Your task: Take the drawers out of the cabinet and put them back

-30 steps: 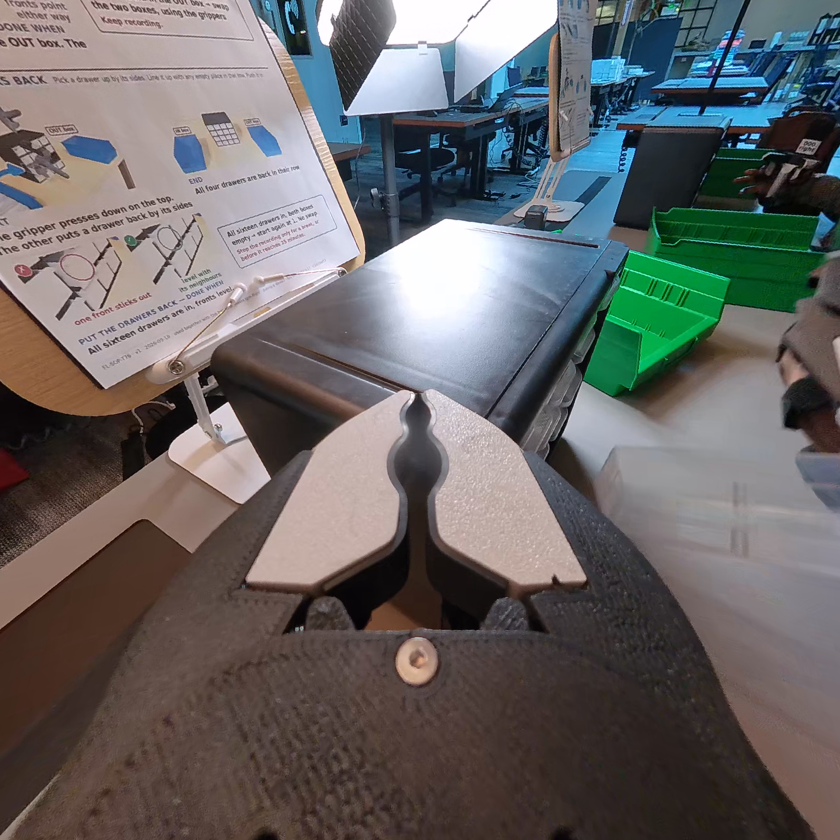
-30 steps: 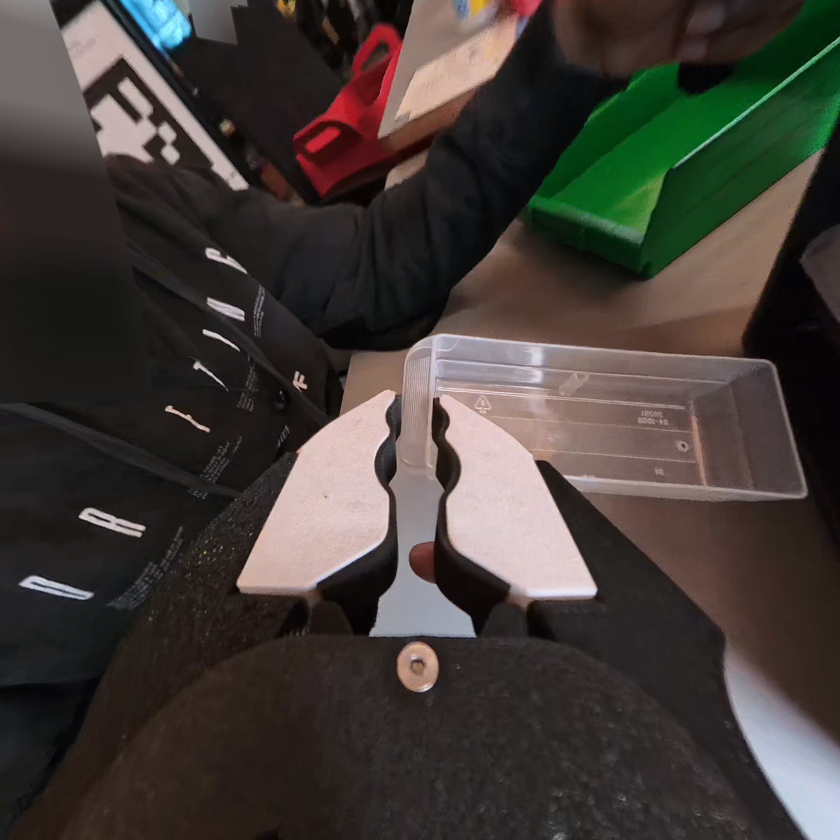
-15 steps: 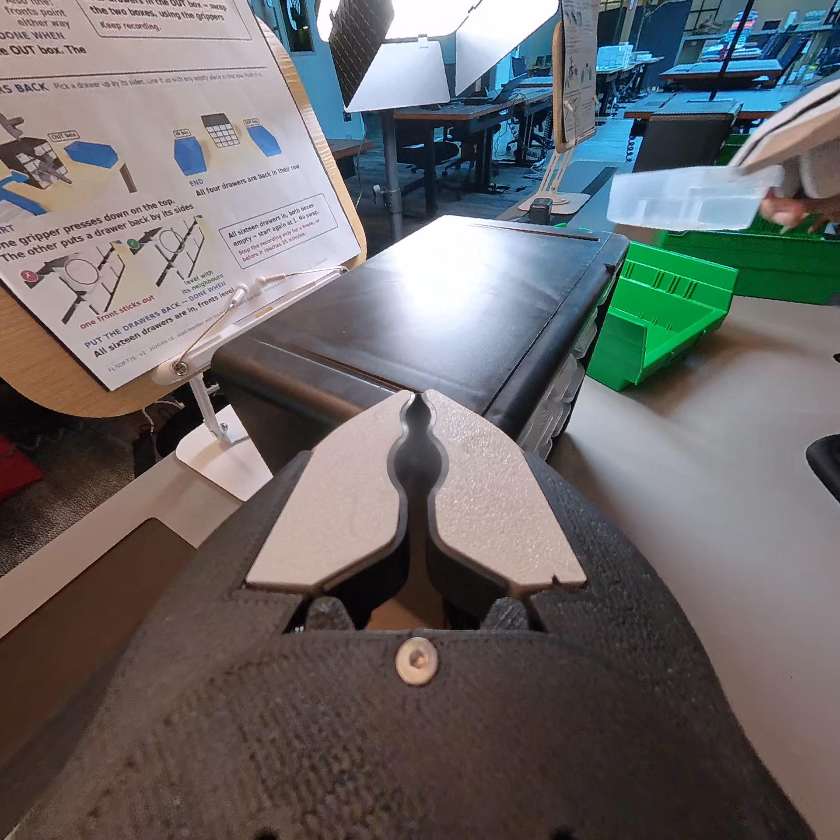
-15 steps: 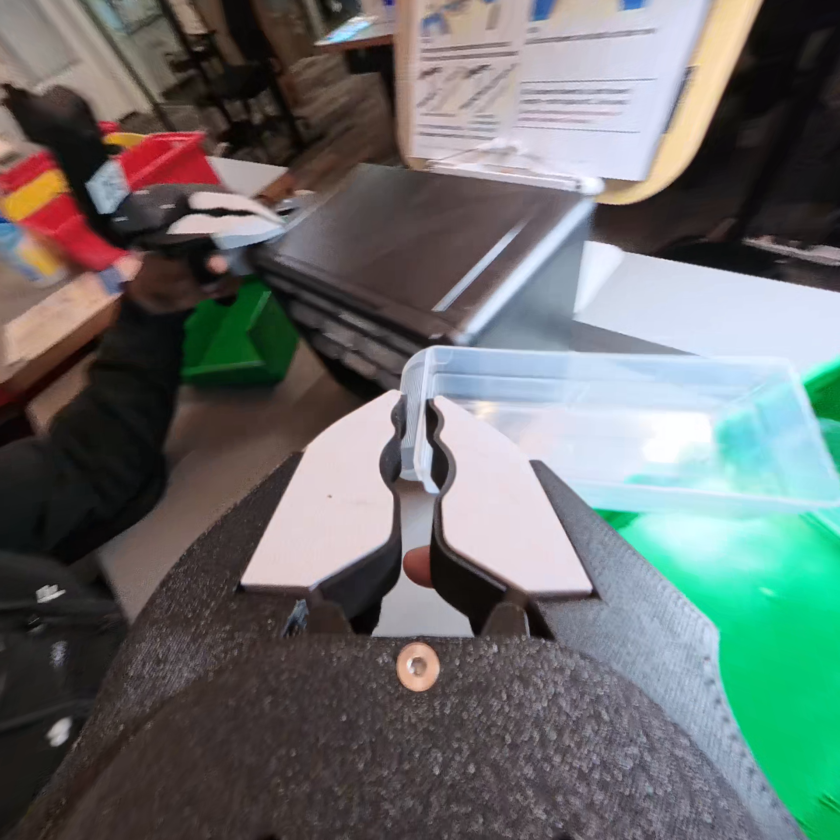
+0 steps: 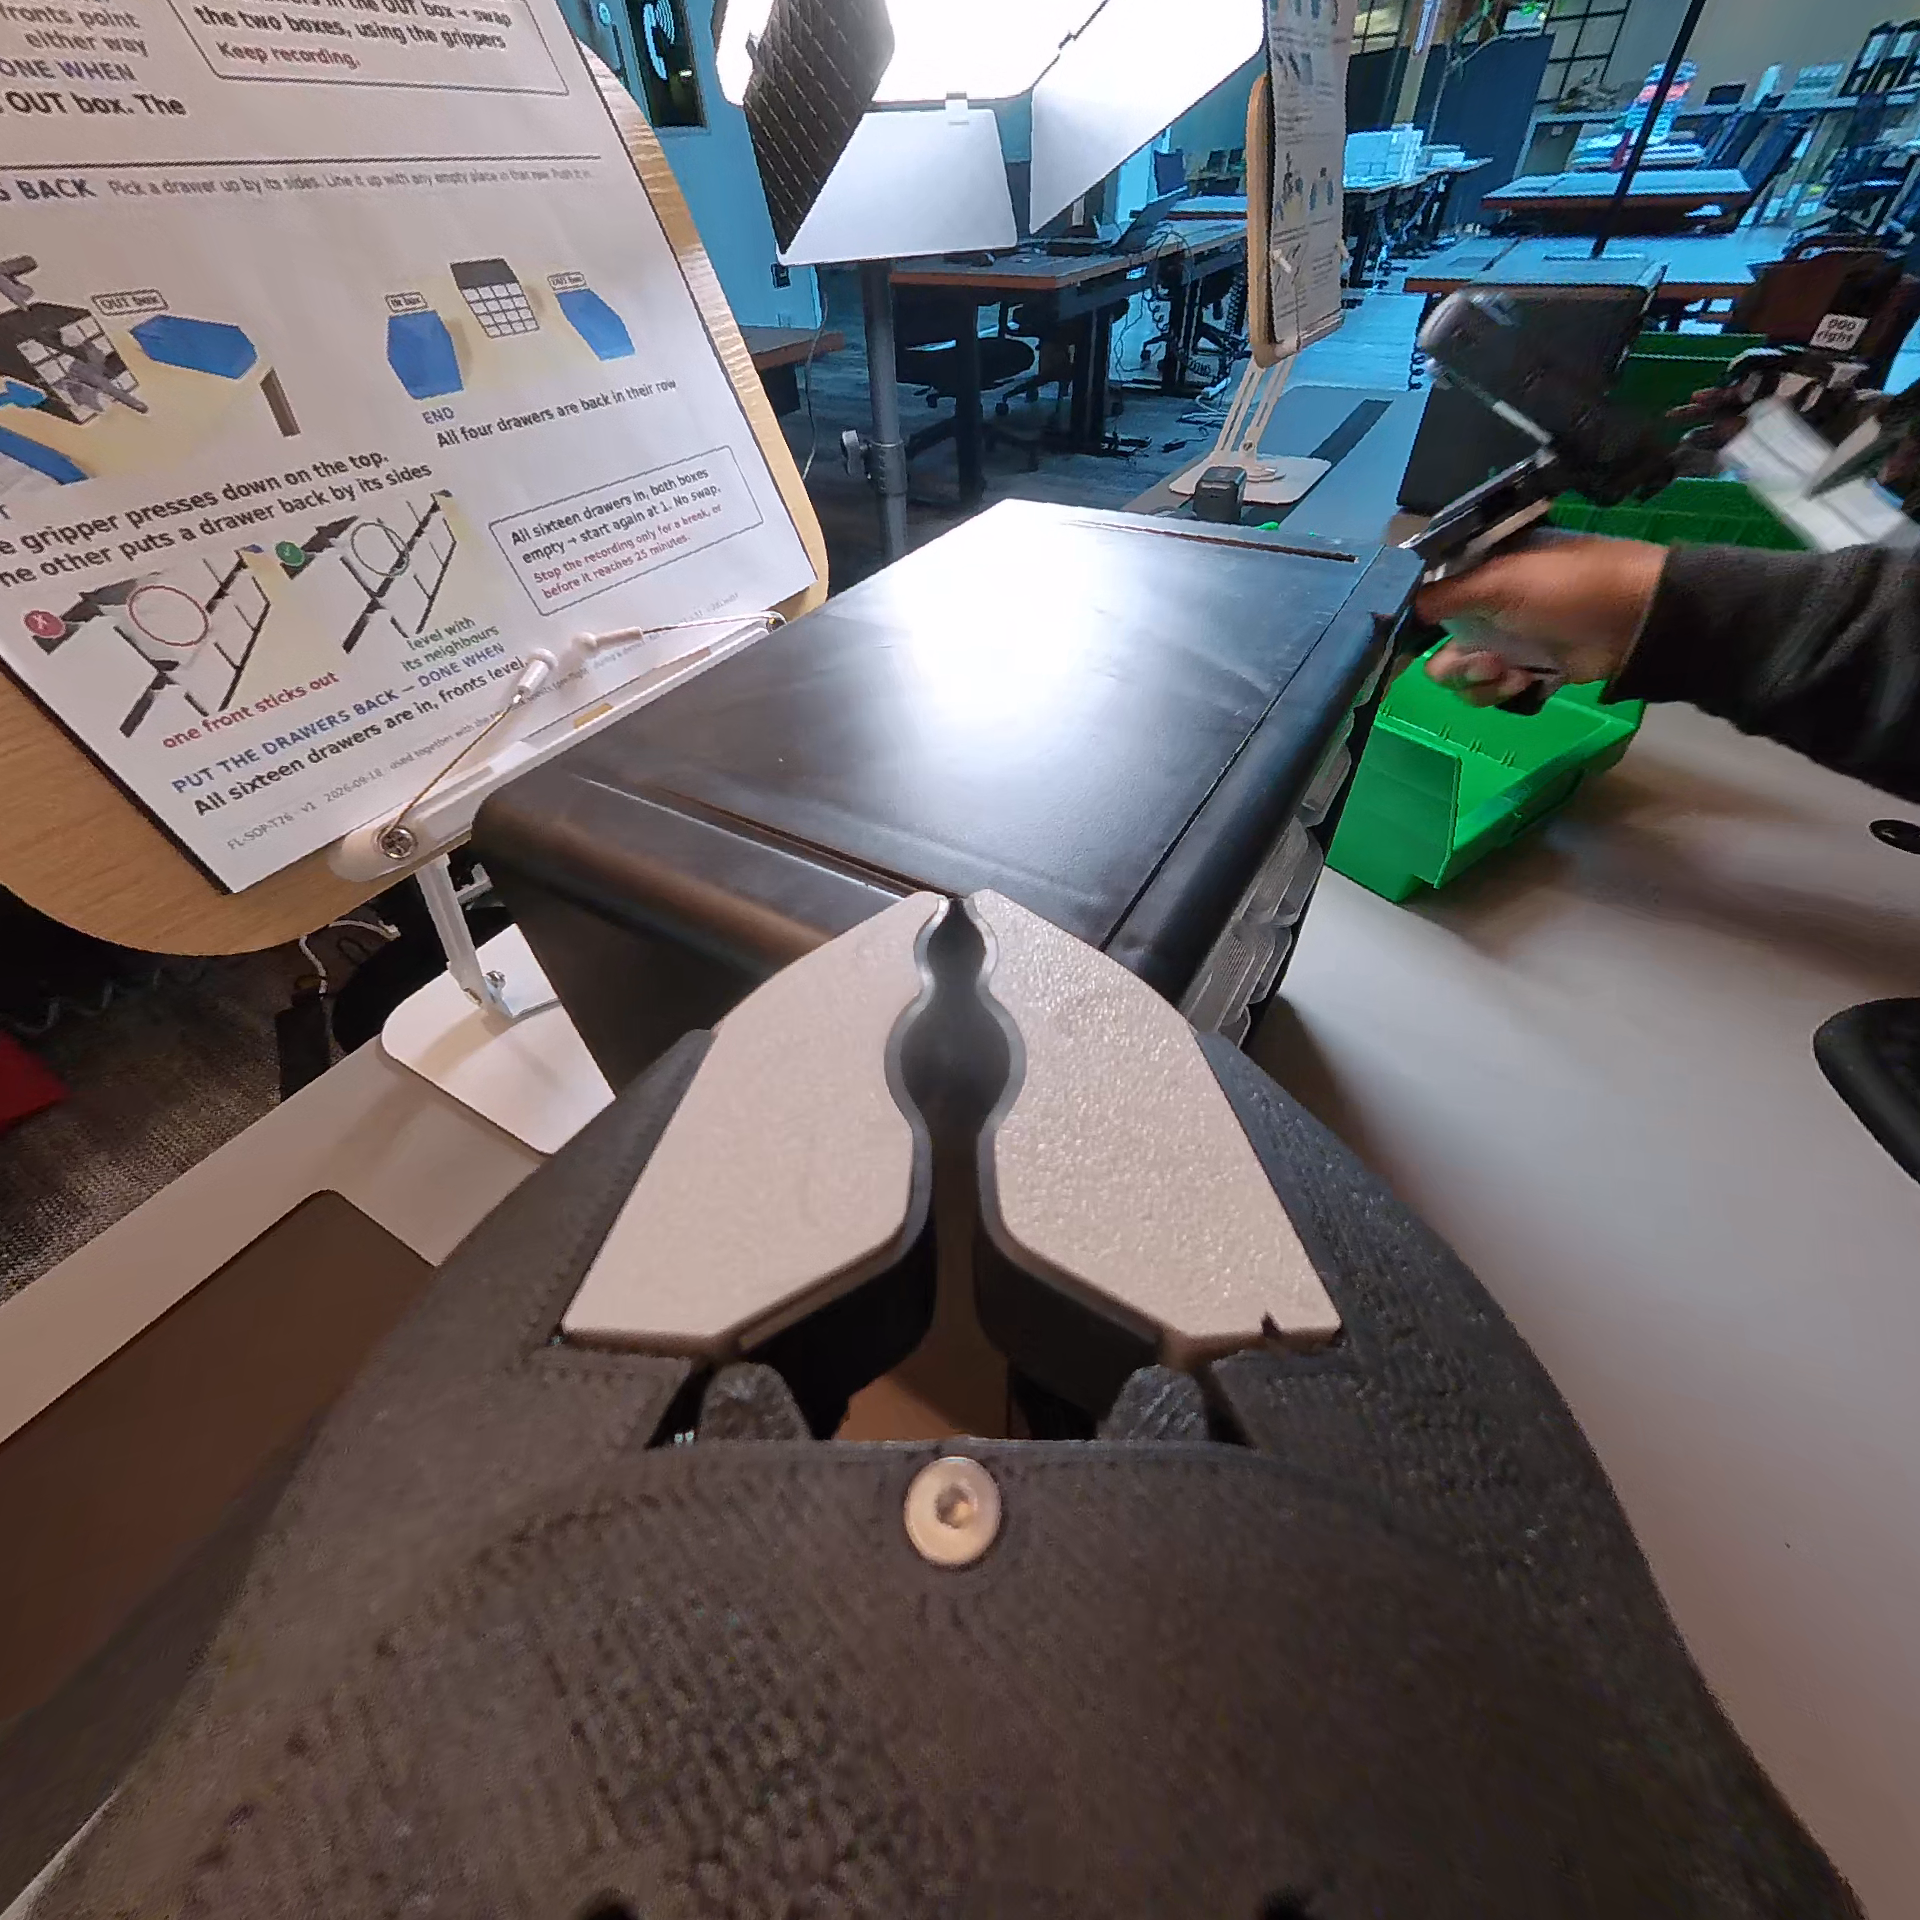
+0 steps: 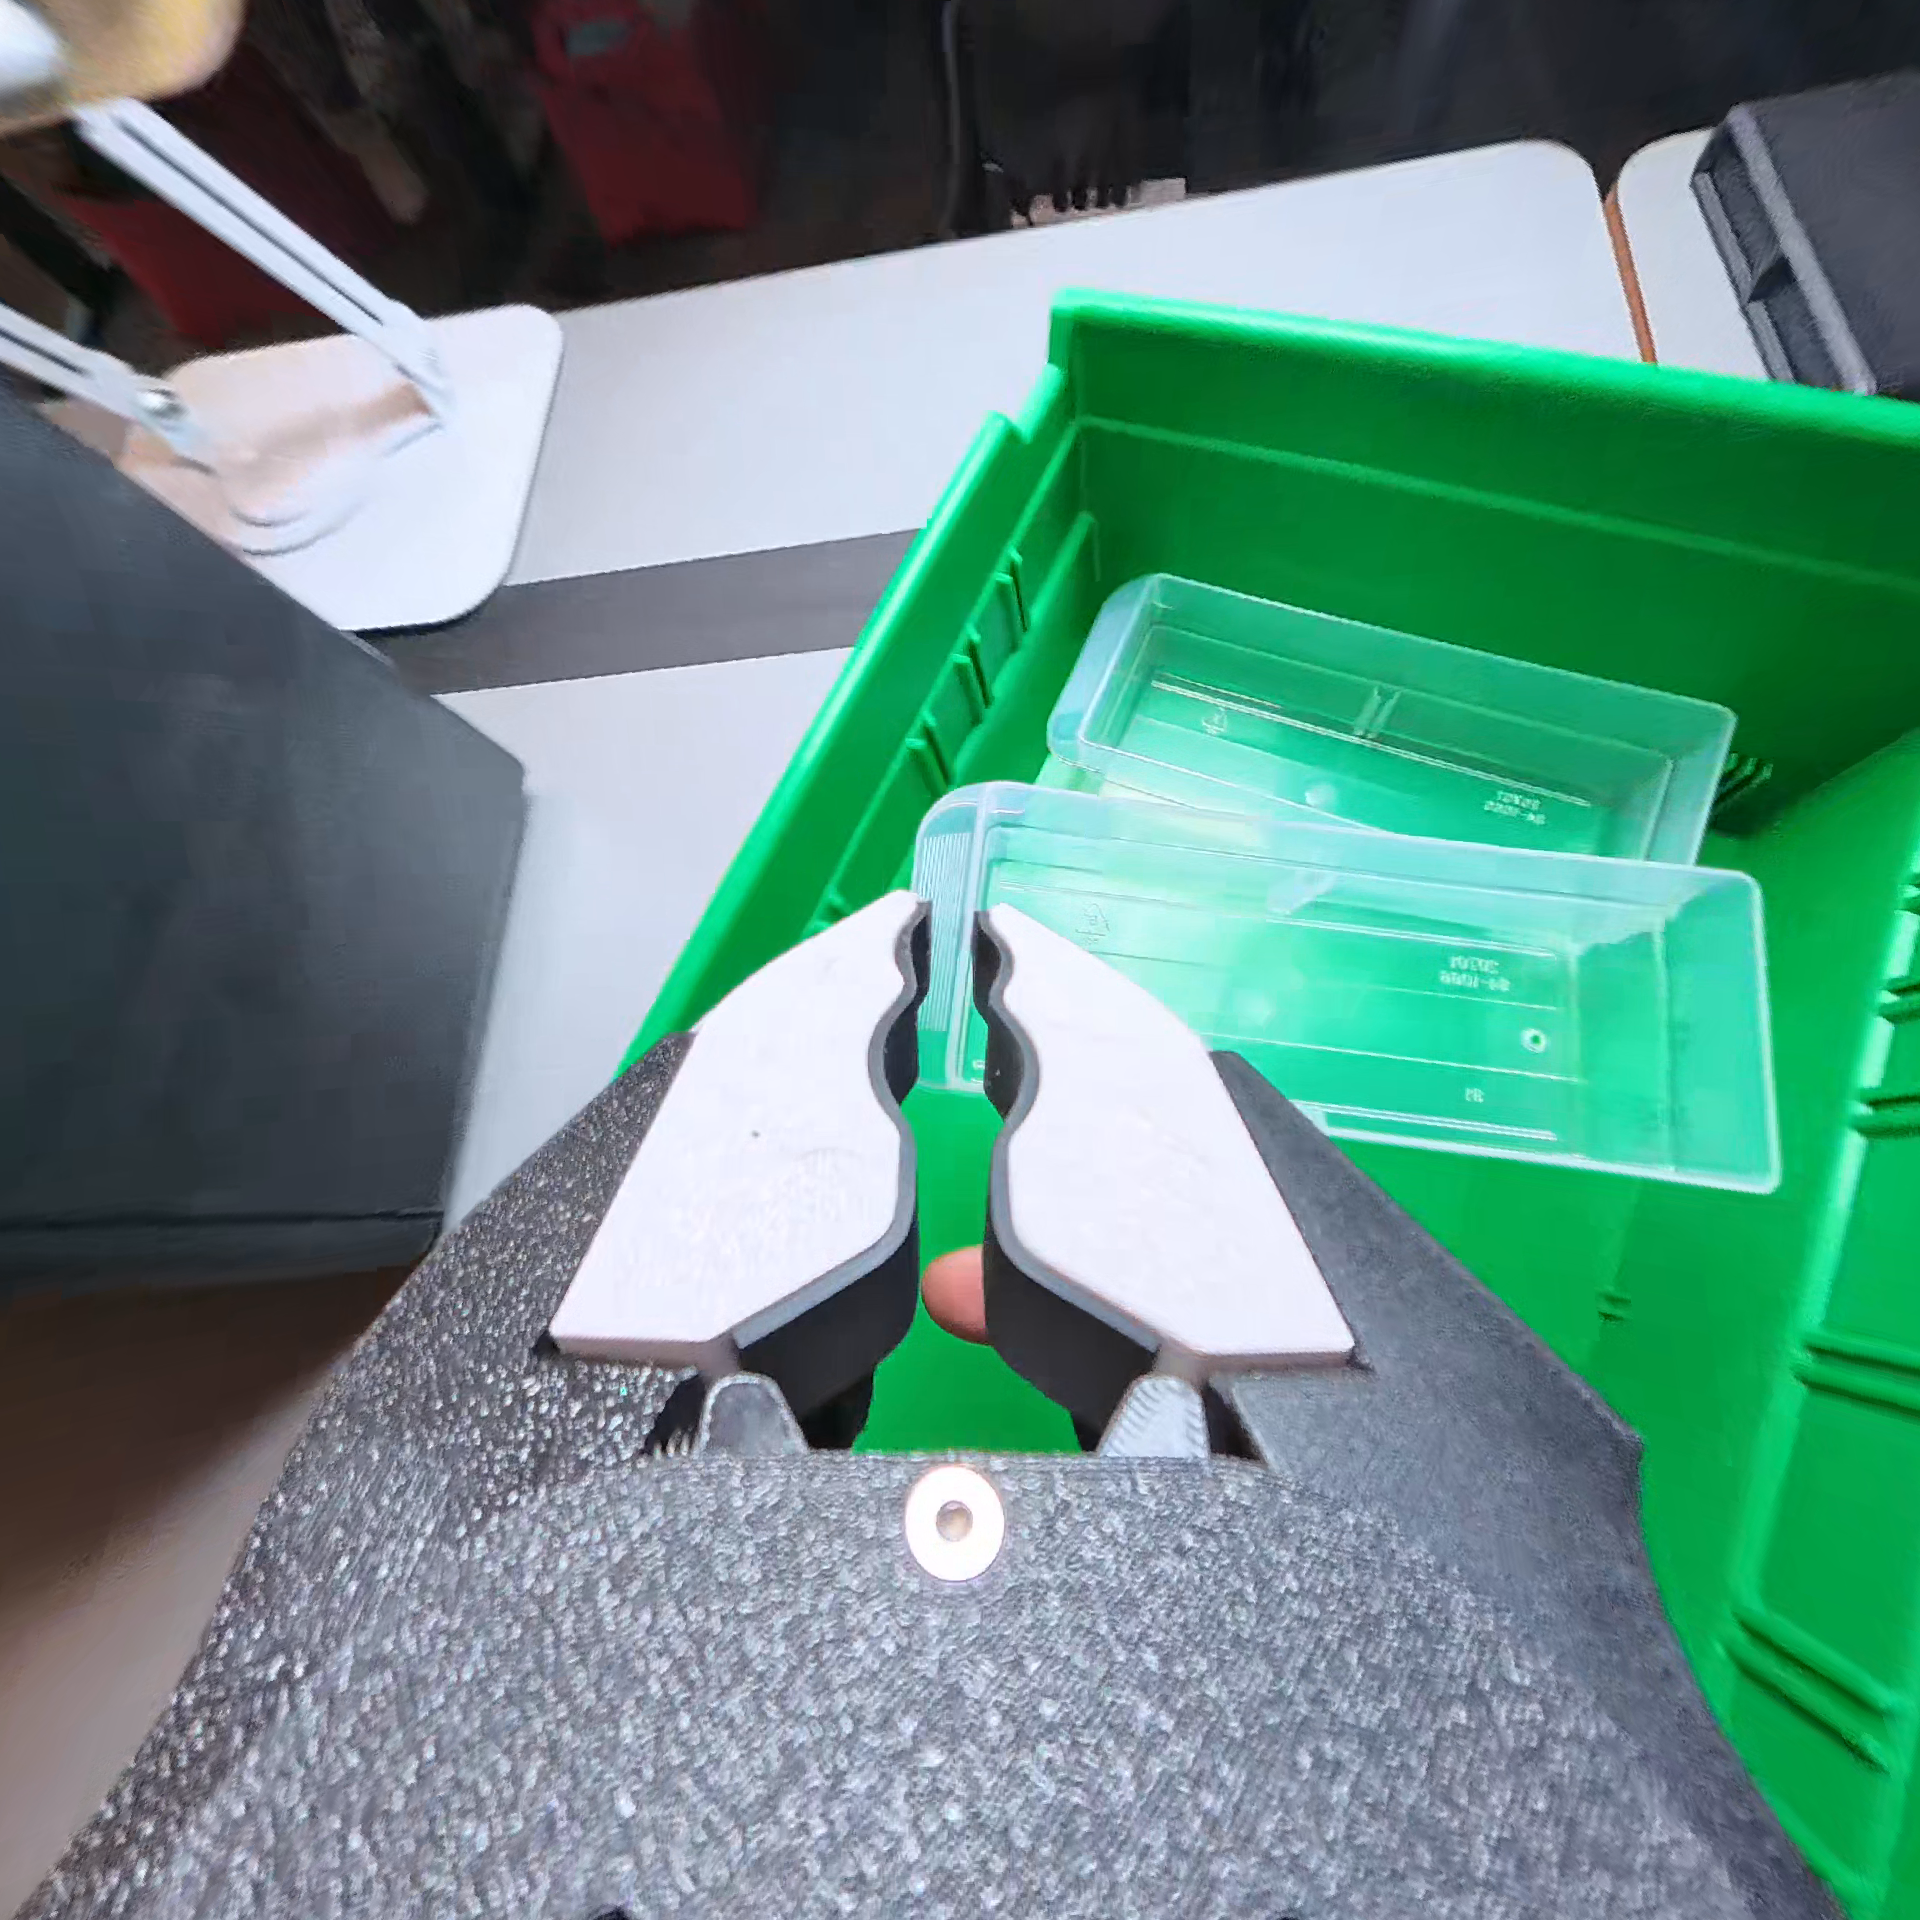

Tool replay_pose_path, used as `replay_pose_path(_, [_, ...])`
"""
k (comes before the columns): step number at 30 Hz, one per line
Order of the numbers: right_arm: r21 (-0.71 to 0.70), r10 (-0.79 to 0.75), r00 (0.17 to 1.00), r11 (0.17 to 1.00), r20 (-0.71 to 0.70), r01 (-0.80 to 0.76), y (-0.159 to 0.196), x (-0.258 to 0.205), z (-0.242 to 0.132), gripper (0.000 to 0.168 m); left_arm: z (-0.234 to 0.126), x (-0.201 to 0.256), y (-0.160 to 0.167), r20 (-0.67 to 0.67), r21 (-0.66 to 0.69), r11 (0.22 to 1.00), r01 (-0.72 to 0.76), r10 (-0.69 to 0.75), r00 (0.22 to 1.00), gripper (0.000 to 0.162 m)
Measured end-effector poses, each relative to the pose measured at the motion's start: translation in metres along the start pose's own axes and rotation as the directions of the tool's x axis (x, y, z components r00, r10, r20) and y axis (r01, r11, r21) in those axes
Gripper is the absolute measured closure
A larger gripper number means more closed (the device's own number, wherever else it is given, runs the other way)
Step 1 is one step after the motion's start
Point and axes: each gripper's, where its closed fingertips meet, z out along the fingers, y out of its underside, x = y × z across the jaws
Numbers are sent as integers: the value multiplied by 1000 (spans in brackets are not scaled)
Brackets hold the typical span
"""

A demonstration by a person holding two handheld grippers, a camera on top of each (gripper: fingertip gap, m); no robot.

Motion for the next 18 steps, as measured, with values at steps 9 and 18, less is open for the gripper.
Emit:
replay_pose_path(9, [-74, 54, 996, 995, -68, -59, 7, 16, 51, 162, 0, 0, 0, 4, -6, 1000, -11, 11, 1000, 162])
replay_pose_path(18, [-92, -8, 997, 996, -71, 1, 3, 16, 54, 158, 0, 0, 0, -3, -4, 1000, -9, 9, 1000, 162])
